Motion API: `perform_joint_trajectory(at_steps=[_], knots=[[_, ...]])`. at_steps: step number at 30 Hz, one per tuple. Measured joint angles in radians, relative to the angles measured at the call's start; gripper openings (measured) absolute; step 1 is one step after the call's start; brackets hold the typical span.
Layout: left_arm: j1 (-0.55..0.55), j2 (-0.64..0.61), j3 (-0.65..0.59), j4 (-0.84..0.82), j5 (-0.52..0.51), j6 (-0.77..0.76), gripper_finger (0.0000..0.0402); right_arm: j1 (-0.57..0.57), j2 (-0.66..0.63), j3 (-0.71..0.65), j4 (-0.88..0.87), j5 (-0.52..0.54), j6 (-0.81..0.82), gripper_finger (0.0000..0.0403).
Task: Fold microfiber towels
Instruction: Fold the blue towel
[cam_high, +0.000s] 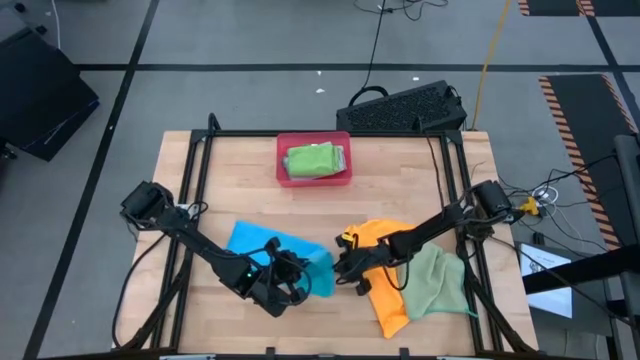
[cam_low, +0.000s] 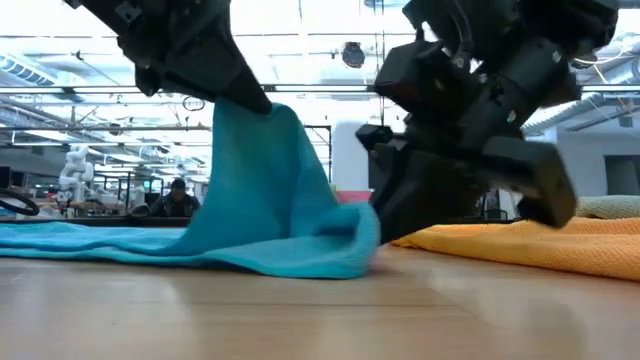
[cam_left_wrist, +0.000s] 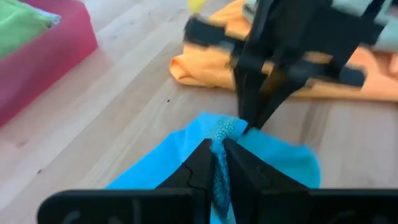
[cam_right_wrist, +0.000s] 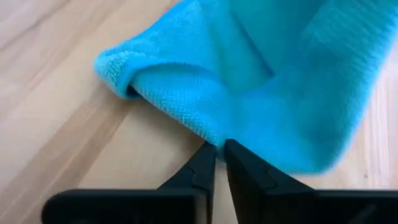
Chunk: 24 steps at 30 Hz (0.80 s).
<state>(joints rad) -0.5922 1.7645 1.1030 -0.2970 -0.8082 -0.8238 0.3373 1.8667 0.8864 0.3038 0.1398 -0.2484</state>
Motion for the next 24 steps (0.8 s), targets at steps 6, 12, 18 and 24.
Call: perform_joint_trajectory(at_steps=[6,12,18,24], knots=[[0.002,0.0,0.0,-0.017,-0.001,-0.01,0.004,0.012,-0.101,0.0,-0.115,0.017,0.135,0.0079],[0.003,0.0,0.0,0.015,-0.005,-0.01,0.004,0.061,-0.102,0.002,0.04,0.049,0.451,0.013],[0.005,0.0,0.0,0.028,-0.005,-0.009,0.004,0.133,-0.024,0.001,0.101,0.168,0.556,0.0174],[0.013,0.0,0.0,0.073,-0.005,0.031,0.004,0.135,0.035,0.002,0.174,0.215,0.667,0.0178]])
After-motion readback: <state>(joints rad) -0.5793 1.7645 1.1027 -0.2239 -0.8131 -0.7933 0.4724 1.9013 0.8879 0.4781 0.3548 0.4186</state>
